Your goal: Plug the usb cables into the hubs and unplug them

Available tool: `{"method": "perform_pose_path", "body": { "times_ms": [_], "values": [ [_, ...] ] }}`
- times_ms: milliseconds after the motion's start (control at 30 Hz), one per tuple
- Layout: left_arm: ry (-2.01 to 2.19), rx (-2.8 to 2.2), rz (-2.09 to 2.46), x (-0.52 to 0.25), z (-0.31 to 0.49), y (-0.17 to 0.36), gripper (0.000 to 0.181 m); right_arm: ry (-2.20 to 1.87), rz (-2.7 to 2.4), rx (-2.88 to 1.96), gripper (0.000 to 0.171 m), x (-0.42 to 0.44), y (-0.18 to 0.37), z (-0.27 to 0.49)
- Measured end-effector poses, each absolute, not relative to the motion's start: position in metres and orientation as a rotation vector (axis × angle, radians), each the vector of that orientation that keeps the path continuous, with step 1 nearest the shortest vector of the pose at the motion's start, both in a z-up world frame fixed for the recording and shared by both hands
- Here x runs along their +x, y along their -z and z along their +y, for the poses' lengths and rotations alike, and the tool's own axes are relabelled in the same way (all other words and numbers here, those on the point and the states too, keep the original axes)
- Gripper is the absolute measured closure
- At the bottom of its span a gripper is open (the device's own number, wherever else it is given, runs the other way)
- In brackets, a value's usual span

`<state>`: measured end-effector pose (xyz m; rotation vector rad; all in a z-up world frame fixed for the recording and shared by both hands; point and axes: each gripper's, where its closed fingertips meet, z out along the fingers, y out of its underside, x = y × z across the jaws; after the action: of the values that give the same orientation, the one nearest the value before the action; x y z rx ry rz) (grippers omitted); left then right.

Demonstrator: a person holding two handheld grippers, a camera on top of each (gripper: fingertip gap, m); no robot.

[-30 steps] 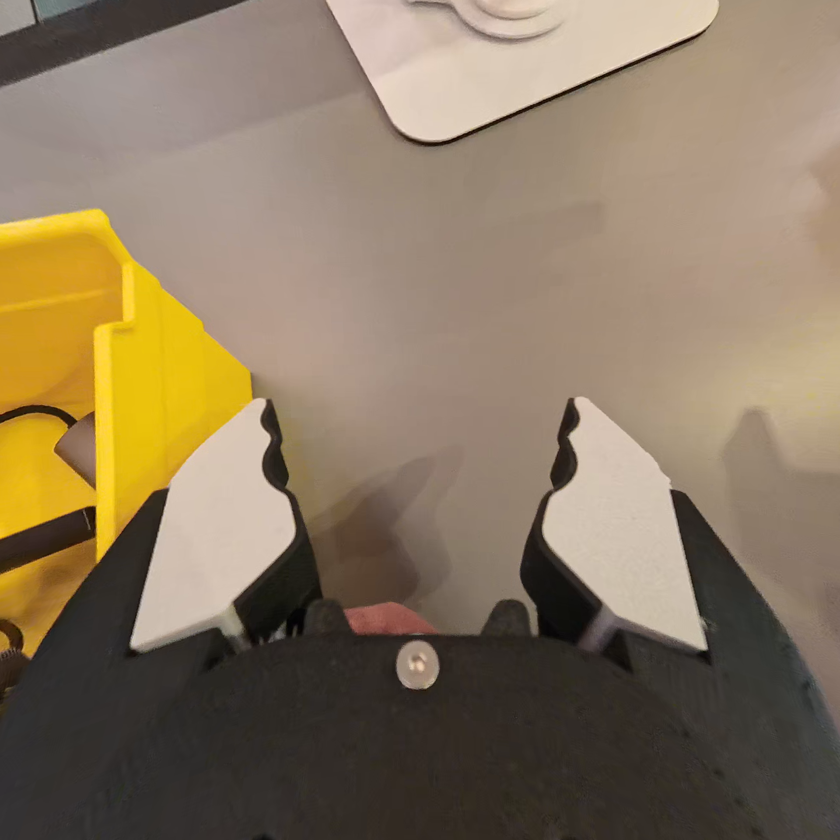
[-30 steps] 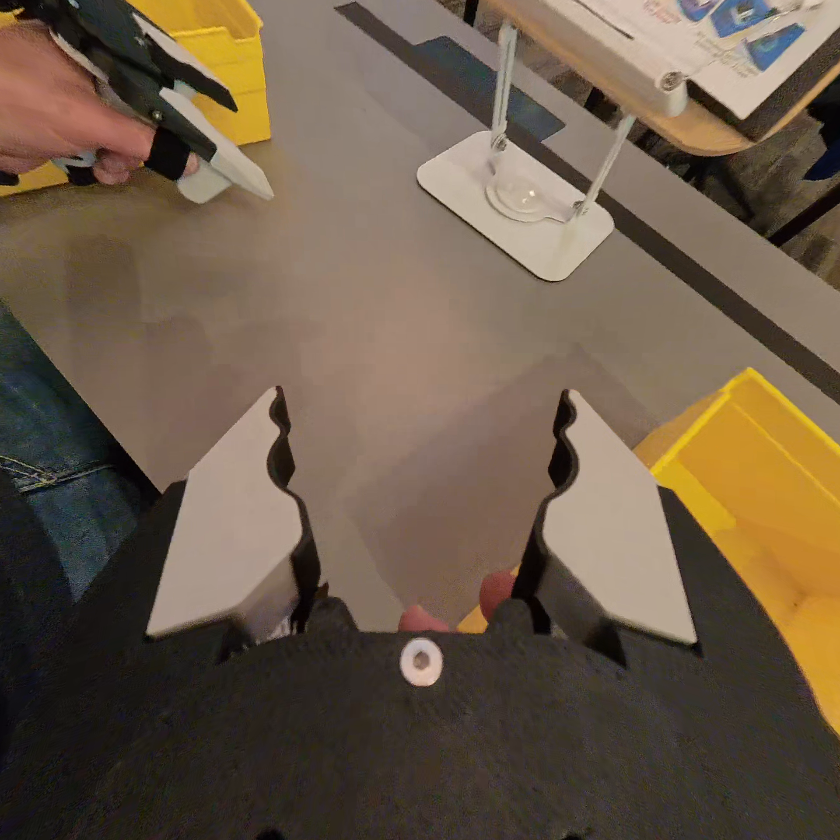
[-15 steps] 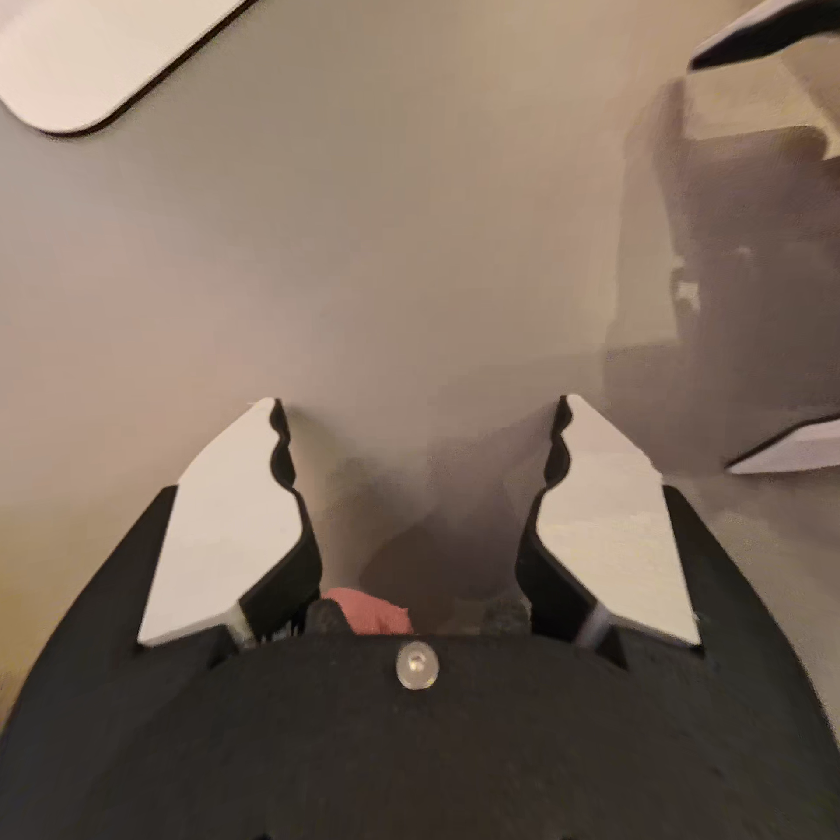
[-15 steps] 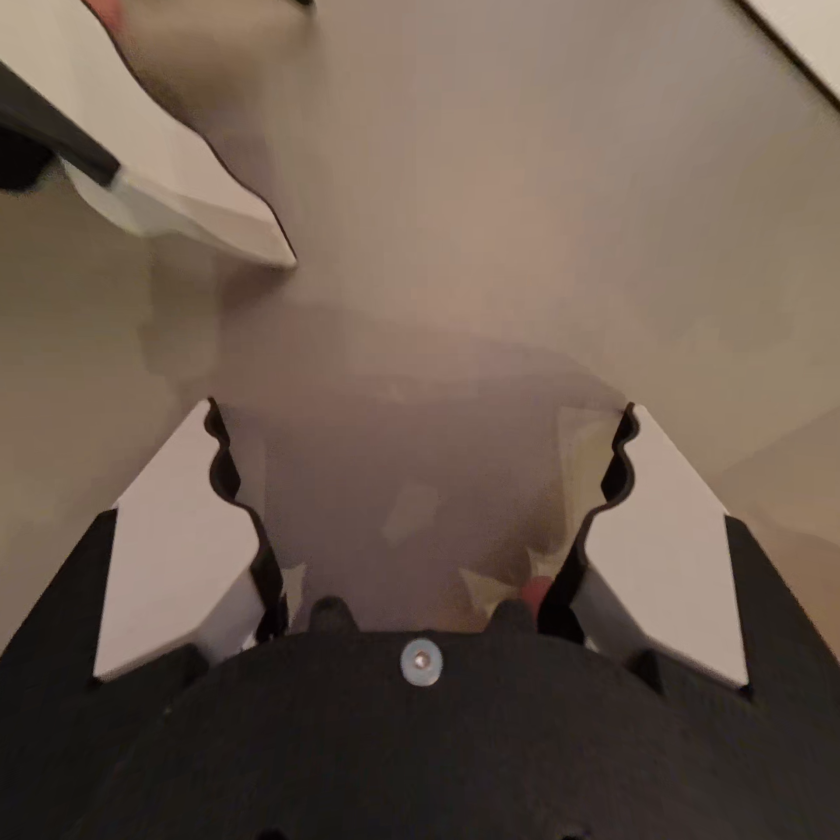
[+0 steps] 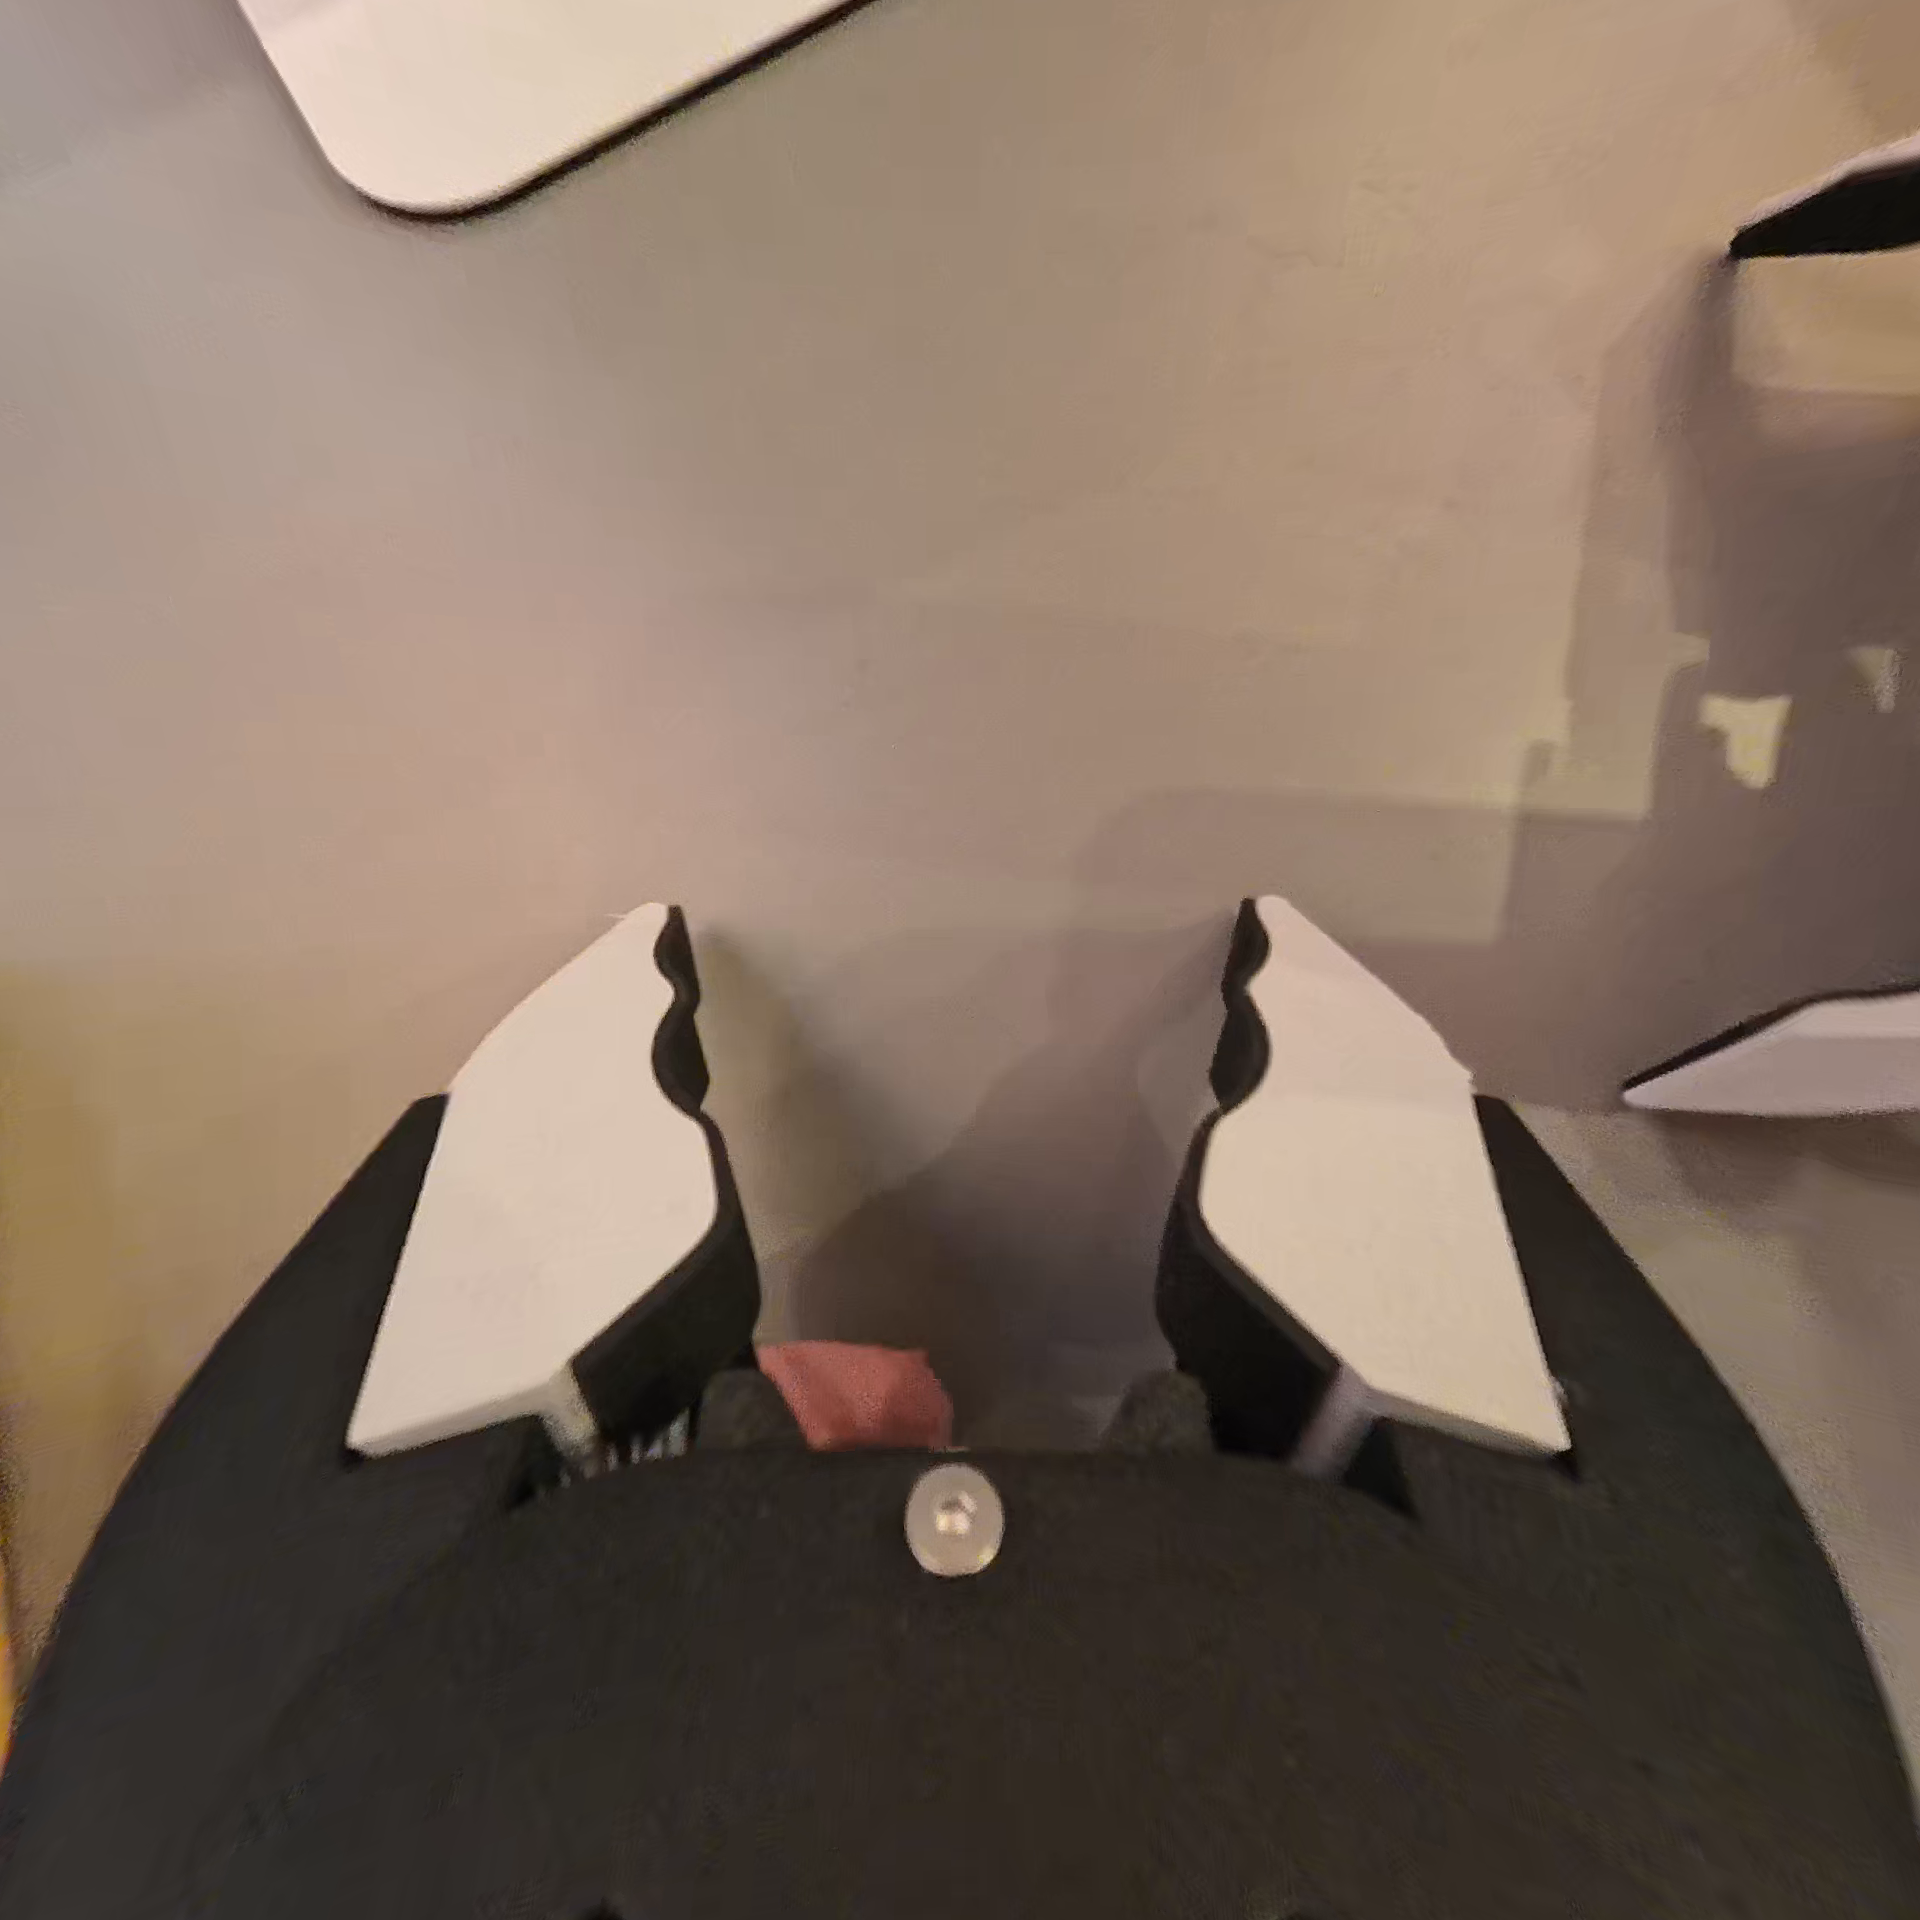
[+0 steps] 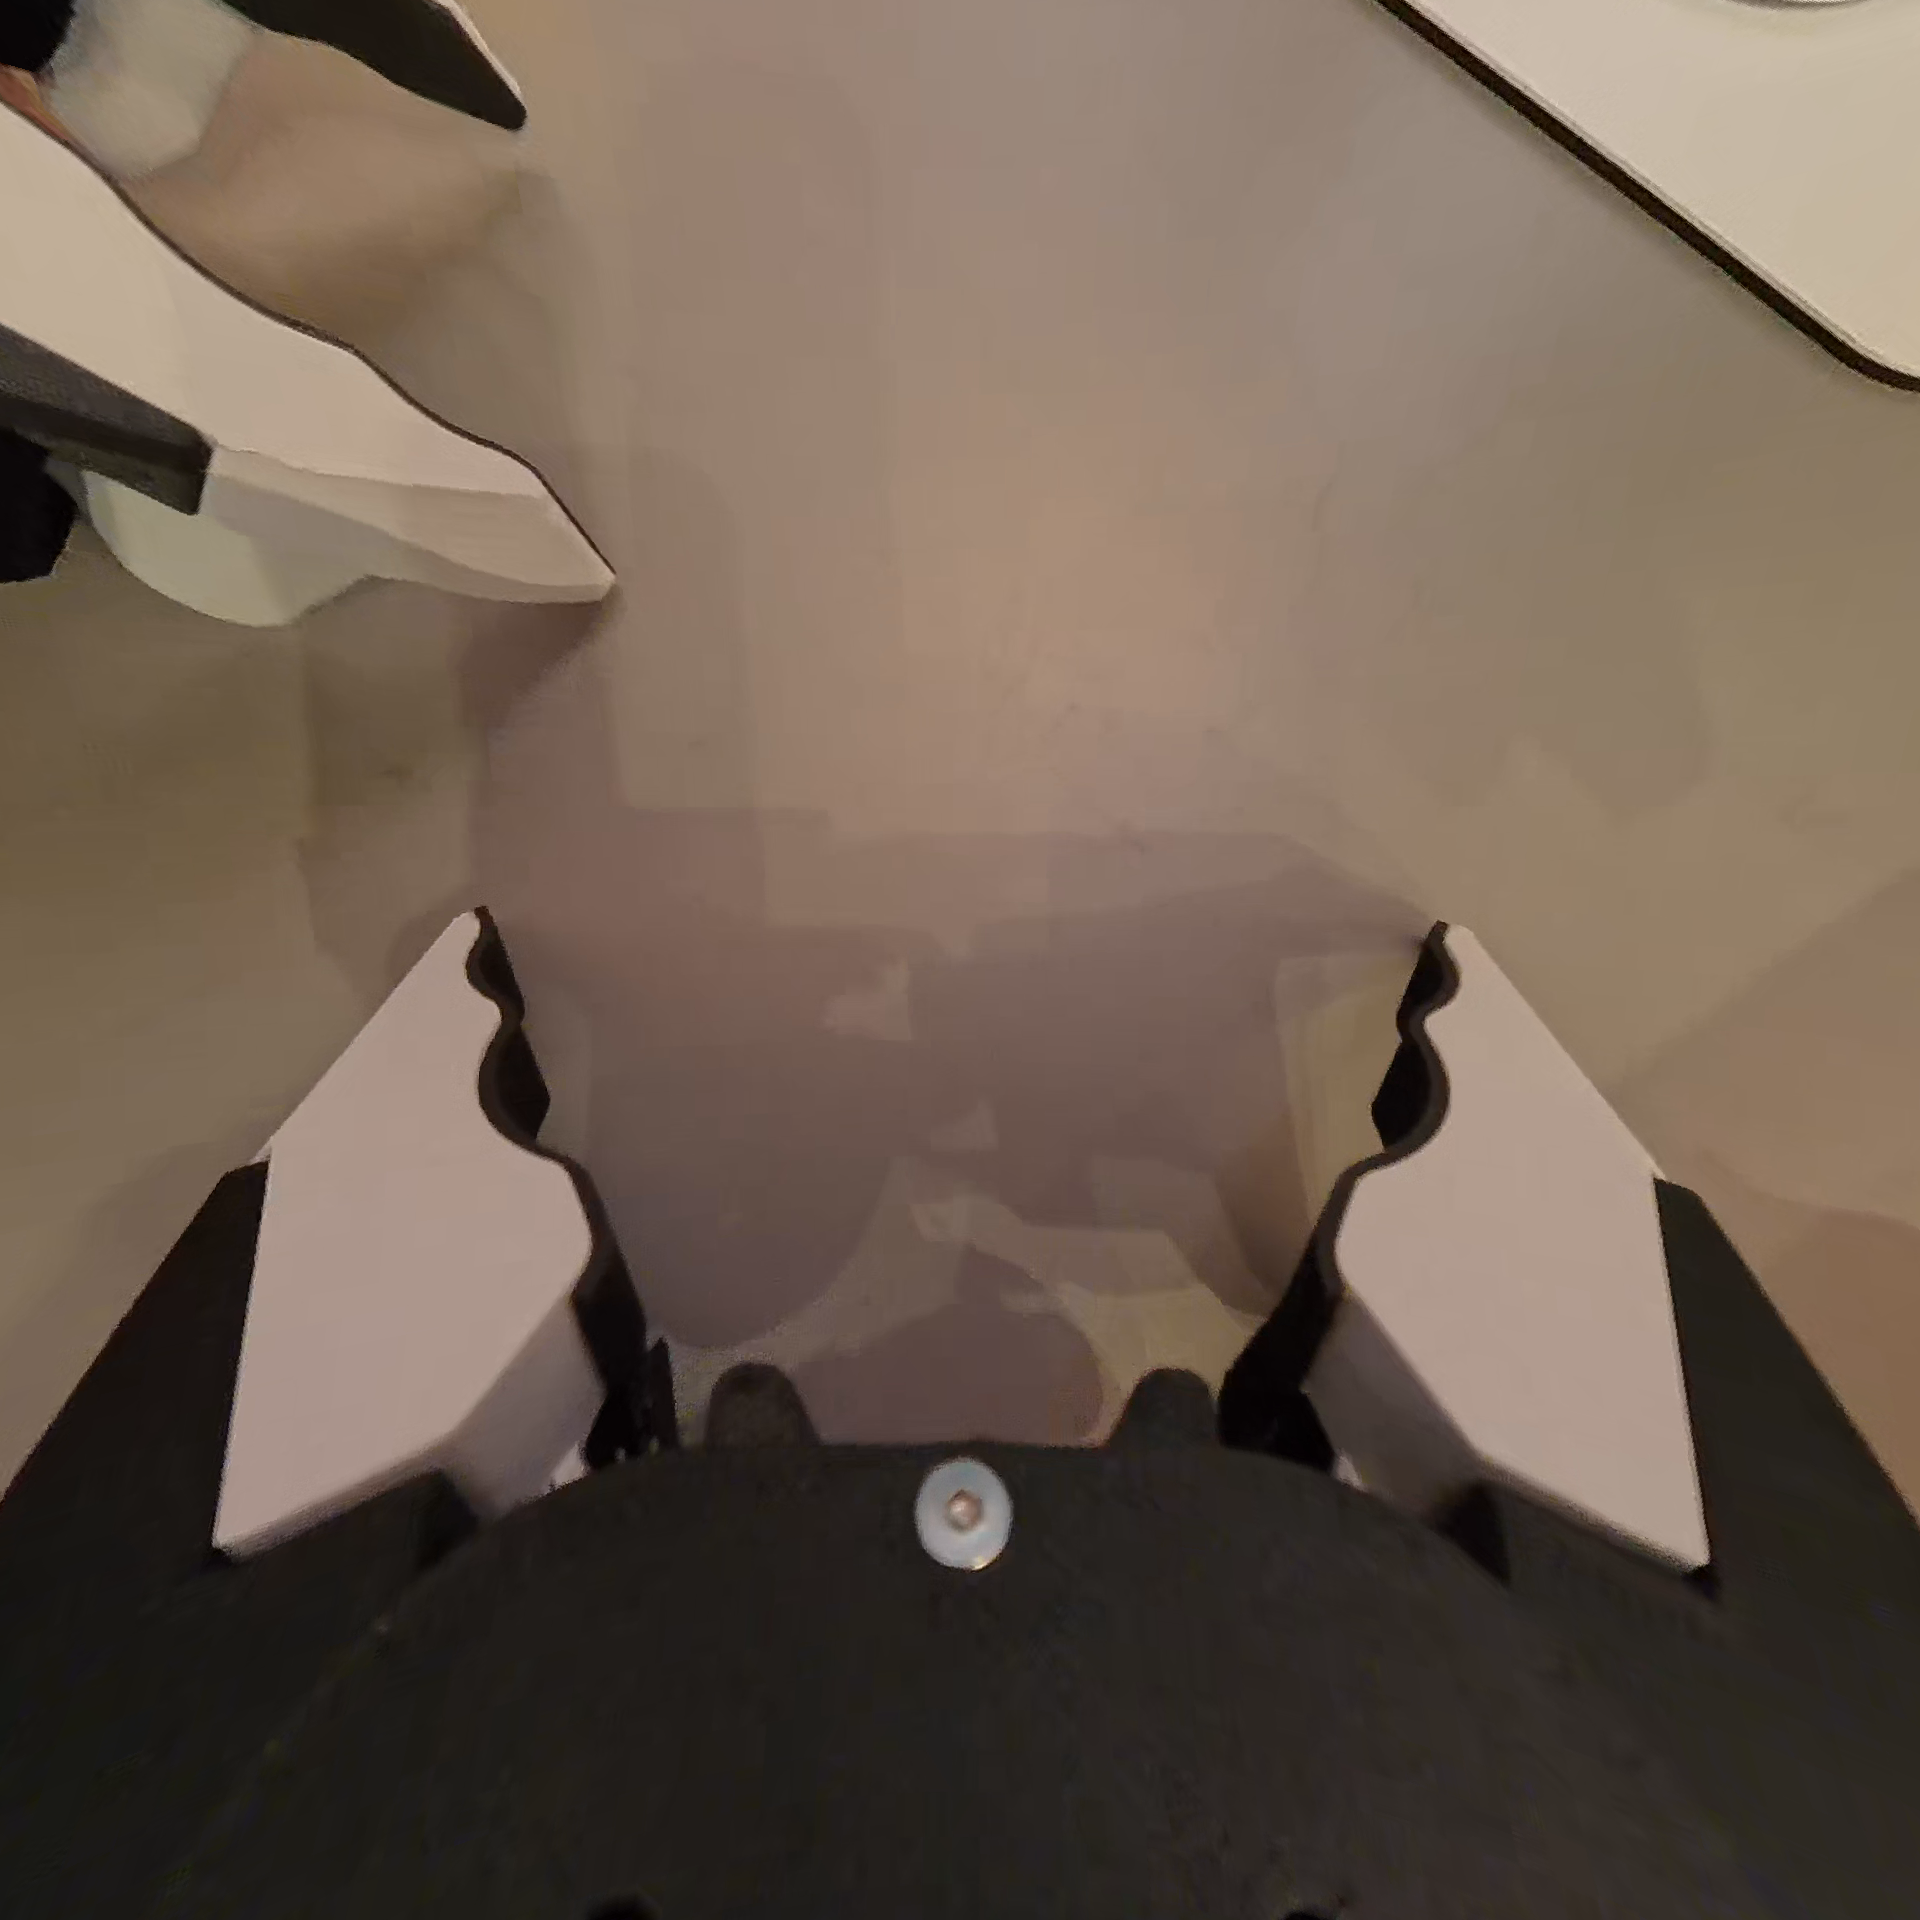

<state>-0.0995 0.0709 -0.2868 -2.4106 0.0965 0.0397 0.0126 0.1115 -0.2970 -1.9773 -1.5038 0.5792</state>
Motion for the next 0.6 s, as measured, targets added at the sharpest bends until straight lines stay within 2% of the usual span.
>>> {"method": "perform_pose_path", "body": {
  "times_ms": [33, 133, 167, 400, 533, 600],
  "values": [
    [-0.081, -2.383, 0.149, -0.102, 0.071, 0.284, 0.09, -0.58, -1.504, -1.978, 0.012, 0.013, 0.297, 0.111],
    [0.045, -2.401, 0.192, -0.095, 0.075, 0.286, 0.128, -0.58, -1.503, -1.978, 0.012, 0.013, 0.297, 0.111],
    [0.069, -2.418, 0.176, -0.097, 0.079, 0.286, 0.131, -0.58, -1.503, -1.978, 0.012, 0.012, 0.297, 0.111],
    [0.138, -2.401, 0.367, -0.079, 0.084, 0.291, 0.079, -0.58, -1.503, -1.978, 0.012, 0.012, 0.297, 0.111],
    [0.117, -2.408, 0.347, -0.084, 0.08, 0.291, 0.073, -0.58, -1.503, -1.978, 0.012, 0.012, 0.297, 0.112],
    [0.106, -2.396, 0.338, -0.085, 0.076, 0.29, 0.079, -0.58, -1.503, -1.978, 0.012, 0.012, 0.297, 0.112]
  ]
}}
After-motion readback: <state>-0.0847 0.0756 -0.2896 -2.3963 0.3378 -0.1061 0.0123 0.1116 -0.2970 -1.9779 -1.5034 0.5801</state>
